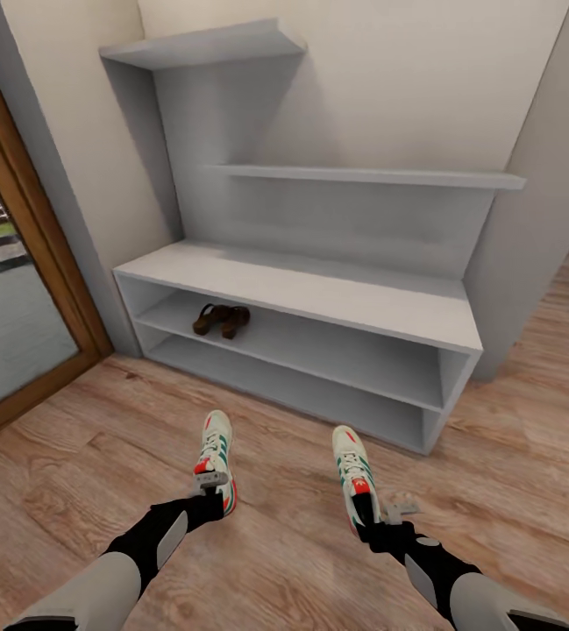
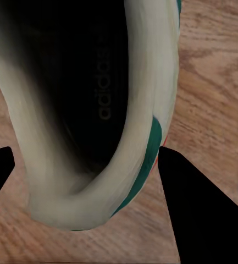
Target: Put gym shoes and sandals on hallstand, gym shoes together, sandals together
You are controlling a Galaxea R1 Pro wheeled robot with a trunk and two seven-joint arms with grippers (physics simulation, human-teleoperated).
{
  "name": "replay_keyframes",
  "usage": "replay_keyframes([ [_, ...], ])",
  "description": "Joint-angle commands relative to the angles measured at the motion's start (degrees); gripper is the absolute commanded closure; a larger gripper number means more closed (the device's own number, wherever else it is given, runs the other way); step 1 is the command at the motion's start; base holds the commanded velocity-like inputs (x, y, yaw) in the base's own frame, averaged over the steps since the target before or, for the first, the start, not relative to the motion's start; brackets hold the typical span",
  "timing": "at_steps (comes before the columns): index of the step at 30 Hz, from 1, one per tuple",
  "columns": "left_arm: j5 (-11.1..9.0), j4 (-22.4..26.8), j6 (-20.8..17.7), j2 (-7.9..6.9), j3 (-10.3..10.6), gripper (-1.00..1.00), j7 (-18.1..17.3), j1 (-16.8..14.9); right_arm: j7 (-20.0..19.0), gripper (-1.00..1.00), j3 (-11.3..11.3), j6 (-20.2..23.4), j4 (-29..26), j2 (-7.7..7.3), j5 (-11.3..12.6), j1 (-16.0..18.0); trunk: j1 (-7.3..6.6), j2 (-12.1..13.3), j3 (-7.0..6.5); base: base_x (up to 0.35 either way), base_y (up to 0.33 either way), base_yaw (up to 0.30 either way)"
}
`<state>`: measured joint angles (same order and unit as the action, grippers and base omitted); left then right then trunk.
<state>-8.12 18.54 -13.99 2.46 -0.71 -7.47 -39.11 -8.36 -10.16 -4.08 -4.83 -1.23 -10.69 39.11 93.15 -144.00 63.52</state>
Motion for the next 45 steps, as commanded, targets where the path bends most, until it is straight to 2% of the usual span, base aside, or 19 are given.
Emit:
replay_keyframes([
  [1, 0.1, 0.0, 0.0, 0.0, 0.0, 1.0, -0.1, 0.0, 0.1, 1.0, 0.0, 0.0, 0.0, 0.0, 0.1, 0.0, 0.0, 0.0, 0.0, 0.0, 0.0, -0.296],
  [20, 0.1, 0.0, 0.0, 0.0, -0.1, 1.0, -0.1, 0.0, 0.1, 1.0, 0.0, 0.0, 0.0, 0.0, 0.1, 0.0, 0.0, 0.0, 0.09, 0.0, 0.0, -0.295],
  [45, 0.1, 0.0, -0.1, -0.08, -0.2, 1.0, -0.1, 0.0, 0.1, 1.0, 0.0, 0.0, 0.0, 0.0, 0.1, 0.0, 0.0, 0.0, 1.99, 0.0, 0.0, -0.195],
])
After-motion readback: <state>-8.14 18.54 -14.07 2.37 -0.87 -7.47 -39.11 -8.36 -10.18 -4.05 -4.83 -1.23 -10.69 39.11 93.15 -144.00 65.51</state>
